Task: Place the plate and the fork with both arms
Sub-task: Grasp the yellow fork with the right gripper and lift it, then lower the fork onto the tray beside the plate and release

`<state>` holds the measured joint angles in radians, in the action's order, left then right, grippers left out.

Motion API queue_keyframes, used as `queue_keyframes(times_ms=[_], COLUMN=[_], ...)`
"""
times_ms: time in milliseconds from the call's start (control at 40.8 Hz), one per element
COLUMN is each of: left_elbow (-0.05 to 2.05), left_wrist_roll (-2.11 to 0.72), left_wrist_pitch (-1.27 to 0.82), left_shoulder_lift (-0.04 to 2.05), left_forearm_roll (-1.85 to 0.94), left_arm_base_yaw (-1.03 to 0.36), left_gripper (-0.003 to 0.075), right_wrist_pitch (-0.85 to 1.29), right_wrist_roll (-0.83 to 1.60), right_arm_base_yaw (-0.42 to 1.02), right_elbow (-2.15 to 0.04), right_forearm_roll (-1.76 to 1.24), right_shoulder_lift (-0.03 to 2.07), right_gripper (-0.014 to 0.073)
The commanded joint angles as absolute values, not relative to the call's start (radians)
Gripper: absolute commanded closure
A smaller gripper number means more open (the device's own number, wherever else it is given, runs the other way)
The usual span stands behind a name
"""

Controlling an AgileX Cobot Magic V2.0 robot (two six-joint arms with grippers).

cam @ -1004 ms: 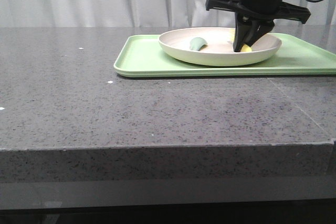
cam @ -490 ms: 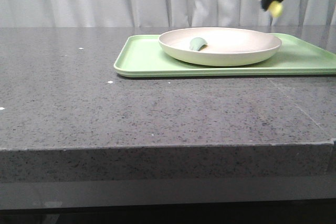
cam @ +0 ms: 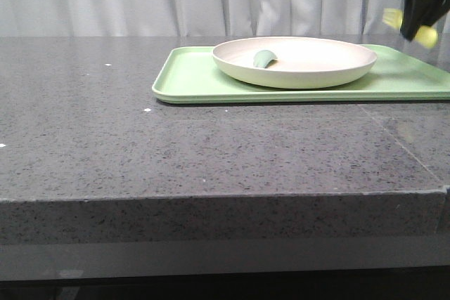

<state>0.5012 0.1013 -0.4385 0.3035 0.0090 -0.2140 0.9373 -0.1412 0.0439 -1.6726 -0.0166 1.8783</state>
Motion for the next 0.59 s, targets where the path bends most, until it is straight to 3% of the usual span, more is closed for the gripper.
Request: queue_keyframes(times_ms=[0,416,563], left_elbow=[0.529,0.529,0.529], left_wrist_roll=[0.105,0.105,0.105], left_wrist_pitch=[-0.355,-0.355,-0.355], left_shoulder_lift=[0.313,0.313,0.313], left_forearm_roll=[0.009,0.009,0.009], left_arm_base_yaw=[-0.211,-0.211,-0.211], left_gripper=[0.0738,0.0738,0.0738], right_wrist_pitch=[0.907,0.909,0.910], right_wrist_roll=[-0.122,-0.122,-0.122], right_arm_base_yaw=[0.037,0.036,0.036], right_elbow=[-1.708,-1.708,-1.708], right_forearm_roll=[-0.009,-0.006,-0.006], right_shoulder_lift=[1.863,1.896,1.896], right_gripper=[0.0539,0.0533,0.0428])
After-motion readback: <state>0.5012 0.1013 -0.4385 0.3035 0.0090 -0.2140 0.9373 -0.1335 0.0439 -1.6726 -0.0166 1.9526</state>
